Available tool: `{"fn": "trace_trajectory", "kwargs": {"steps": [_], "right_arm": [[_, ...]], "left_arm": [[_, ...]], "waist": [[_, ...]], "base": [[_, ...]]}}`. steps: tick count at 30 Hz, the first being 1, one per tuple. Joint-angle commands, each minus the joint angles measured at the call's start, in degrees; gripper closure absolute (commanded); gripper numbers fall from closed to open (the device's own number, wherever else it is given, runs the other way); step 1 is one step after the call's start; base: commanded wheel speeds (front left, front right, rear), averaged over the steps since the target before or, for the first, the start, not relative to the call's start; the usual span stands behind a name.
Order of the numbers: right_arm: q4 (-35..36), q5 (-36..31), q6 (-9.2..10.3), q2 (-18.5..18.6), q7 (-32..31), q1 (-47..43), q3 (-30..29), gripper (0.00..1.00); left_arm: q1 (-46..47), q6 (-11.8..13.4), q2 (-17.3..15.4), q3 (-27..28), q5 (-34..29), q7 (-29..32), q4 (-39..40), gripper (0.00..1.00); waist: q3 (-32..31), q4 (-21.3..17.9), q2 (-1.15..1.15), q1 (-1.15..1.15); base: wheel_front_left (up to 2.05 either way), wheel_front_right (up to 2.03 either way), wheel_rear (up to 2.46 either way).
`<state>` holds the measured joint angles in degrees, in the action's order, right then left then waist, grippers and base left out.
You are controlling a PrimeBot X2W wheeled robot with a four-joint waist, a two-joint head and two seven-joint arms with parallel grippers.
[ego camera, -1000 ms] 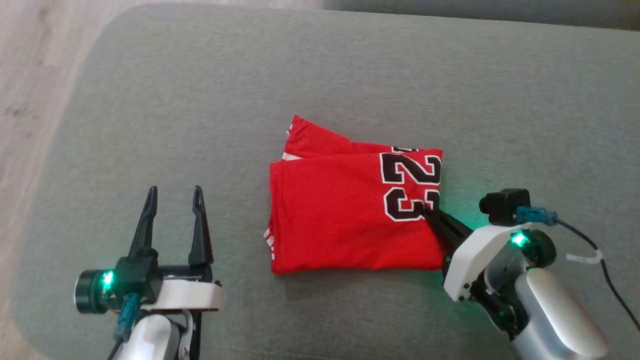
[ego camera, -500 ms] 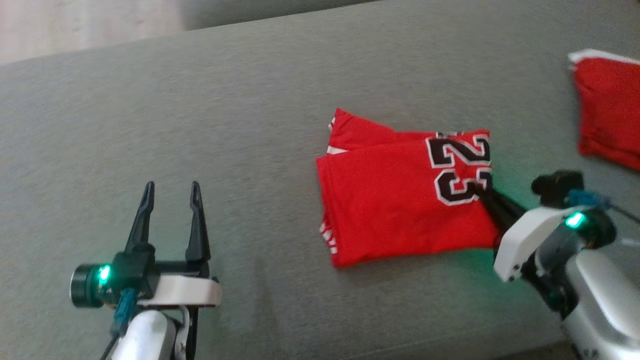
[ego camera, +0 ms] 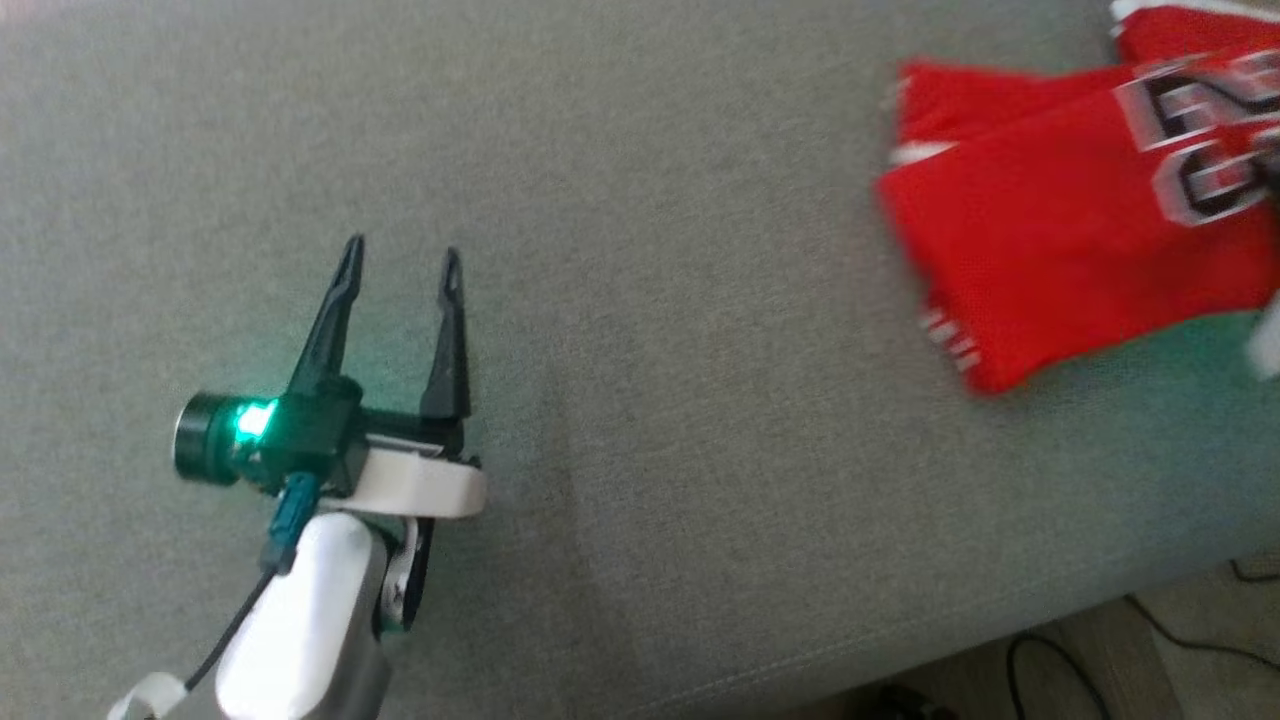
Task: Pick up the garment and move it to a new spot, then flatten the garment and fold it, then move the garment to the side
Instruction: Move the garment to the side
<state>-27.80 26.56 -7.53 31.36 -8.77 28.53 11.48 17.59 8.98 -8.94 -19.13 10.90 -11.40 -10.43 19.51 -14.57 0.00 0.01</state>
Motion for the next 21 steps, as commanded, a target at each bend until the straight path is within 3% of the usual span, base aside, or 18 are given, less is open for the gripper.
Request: {"fn": "trace_trajectory", "kwargs": {"steps": [1,6,11,12,13,14,21], "right_arm": [[-0.3,-0.8,0.04,4.1,0.8,1.5,-2.4,1.0],[-6.5,-3.8,0.04,8.7,2.2,4.9,-10.8,1.0],[-14.1,-7.5,0.04,10.7,4.6,8.6,-17.9,1.0],[-15.6,-8.2,0.04,10.8,5.3,9.4,-19.4,0.86],[-17.2,-9.2,0.04,10.8,5.7,10.0,-20.7,0.28],[-18.8,-10.1,0.04,10.7,5.9,10.5,-21.9,0.0],[-27.1,-14.7,0.04,7.1,8.1,11.1,-28.6,0.0]], "left_arm": [[2.6,-0.5,-0.5,0.7,-0.9,-0.1,1.6,0.0],[5.6,-1.3,0.1,-1.8,-2.6,0.0,2.4,0.0],[8.5,-1.9,0.3,-3.8,-4.1,0.3,2.8,0.0],[8.9,-2.1,0.3,-4.1,-4.3,0.4,2.8,0.0],[9.4,-2.2,0.3,-4.4,-4.5,0.4,2.7,0.0],[9.7,-2.3,0.4,-4.7,-4.6,0.5,2.7,0.0],[9.6,-2.2,-0.1,-4.8,-4.2,0.4,1.8,0.0]], "waist": [[2.9,1.1,0.0,-0.01],[6.3,2.6,0.0,-0.01],[8.5,3.8,0.0,-0.01],[8.8,4.0,0.0,-0.01],[9.0,4.2,0.0,-0.01],[9.0,4.3,0.0,-0.01],[7.4,4.4,0.0,-0.01]], "base": [[0.0,0.0,0.0],[0.0,0.0,0.0],[0.0,0.0,0.0],[0.0,0.0,0.0],[0.0,0.0,0.0],[0.0,0.0,0.0],[0.0,0.0,0.0]]}}
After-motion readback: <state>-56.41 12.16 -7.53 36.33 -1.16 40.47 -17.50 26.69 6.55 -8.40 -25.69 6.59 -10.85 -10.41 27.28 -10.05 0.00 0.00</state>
